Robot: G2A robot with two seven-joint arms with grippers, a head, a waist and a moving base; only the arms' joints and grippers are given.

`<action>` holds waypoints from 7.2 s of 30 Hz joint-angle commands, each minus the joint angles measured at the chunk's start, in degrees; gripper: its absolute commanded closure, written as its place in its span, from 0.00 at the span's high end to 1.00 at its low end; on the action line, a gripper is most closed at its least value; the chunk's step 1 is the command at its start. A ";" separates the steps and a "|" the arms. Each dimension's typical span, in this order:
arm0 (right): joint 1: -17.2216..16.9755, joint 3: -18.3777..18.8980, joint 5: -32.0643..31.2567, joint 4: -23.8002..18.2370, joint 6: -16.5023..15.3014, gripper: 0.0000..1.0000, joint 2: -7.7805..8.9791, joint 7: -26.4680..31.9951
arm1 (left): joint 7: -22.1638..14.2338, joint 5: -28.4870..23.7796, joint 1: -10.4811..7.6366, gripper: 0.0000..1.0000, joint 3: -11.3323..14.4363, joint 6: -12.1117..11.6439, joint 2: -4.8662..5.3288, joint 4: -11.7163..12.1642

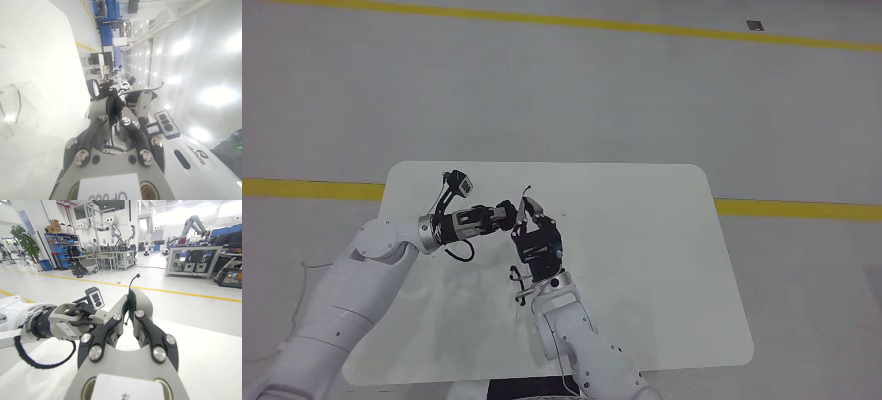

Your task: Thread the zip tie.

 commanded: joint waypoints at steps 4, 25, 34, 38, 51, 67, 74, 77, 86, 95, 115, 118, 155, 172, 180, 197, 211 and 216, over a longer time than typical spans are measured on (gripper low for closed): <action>-0.01 0.06 0.00 0.10 0.00 0.00 -0.10 -0.17 | 0.00 0.00 0.00 0.00 0.00 0.00 0.00 0.00; 0.14 -0.27 0.00 0.58 0.00 0.00 -0.42 0.53 | 0.00 0.00 0.00 0.00 0.00 0.00 0.00 0.00; -0.16 -0.42 0.00 0.30 0.00 0.00 -0.60 0.37 | 0.00 0.00 0.00 0.00 0.00 0.00 0.00 0.00; -0.20 -0.48 0.00 0.27 0.00 0.00 -0.63 0.34 | 0.00 0.00 0.00 0.00 0.00 0.00 0.00 0.00; -0.48 -0.12 0.00 0.40 0.00 0.00 -0.69 1.71 | 0.00 0.00 0.00 0.00 0.00 0.00 0.00 0.00; -1.20 1.58 0.00 0.24 0.00 0.00 -1.00 1.71 | 0.00 0.00 0.00 0.00 0.00 0.00 0.00 0.00; -1.59 1.21 0.00 -0.08 0.00 0.00 -1.25 2.27 | 0.00 0.00 0.00 0.00 0.00 0.00 0.00 0.00; -1.95 0.99 0.01 -0.44 0.00 0.00 -1.53 2.92 | 0.00 0.00 0.00 0.00 0.00 0.00 0.00 0.00; -2.12 0.57 1.18 -0.28 0.00 0.00 -2.03 3.73 | 0.00 0.00 0.00 0.00 0.00 0.00 0.00 0.00; -2.21 1.00 1.15 0.15 0.00 0.00 -2.18 4.33 | 0.00 0.00 0.00 0.00 0.00 0.00 0.00 0.00; -2.77 1.94 1.11 0.25 -0.45 0.00 -2.86 4.71 | 0.00 0.00 0.00 0.00 0.00 0.00 0.00 0.00; -2.75 1.85 1.18 0.36 -0.85 0.00 -2.86 4.79 | 0.00 0.00 0.00 0.00 0.00 0.00 0.00 0.00; -6.00 4.12 0.00 -3.02 -2.52 1.00 -1.97 2.27 | 0.00 0.00 0.00 0.00 0.00 0.00 0.00 0.00; -7.29 5.98 0.00 -4.83 -5.55 1.00 -0.62 -0.43 | 0.00 0.00 0.00 0.00 0.00 0.00 0.00 0.00; -1.79 4.74 0.00 3.38 0.00 1.00 4.18 -11.91 | -0.97 -12.81 1.03 0.00 -2.04 6.16 0.02 0.58; 10.88 -5.83 0.00 9.82 0.00 1.00 15.22 -17.19 | -10.54 -23.31 1.15 0.00 -3.23 17.19 0.74 0.91; 13.58 -9.47 0.00 11.64 0.00 1.00 16.07 -19.66 | -7.86 -30.43 1.31 0.00 -1.63 21.08 0.05 1.76; 16.60 -12.65 0.00 12.97 0.00 1.00 16.84 -21.36 | -8.12 -32.20 0.49 0.00 -0.34 22.98 -0.28 2.77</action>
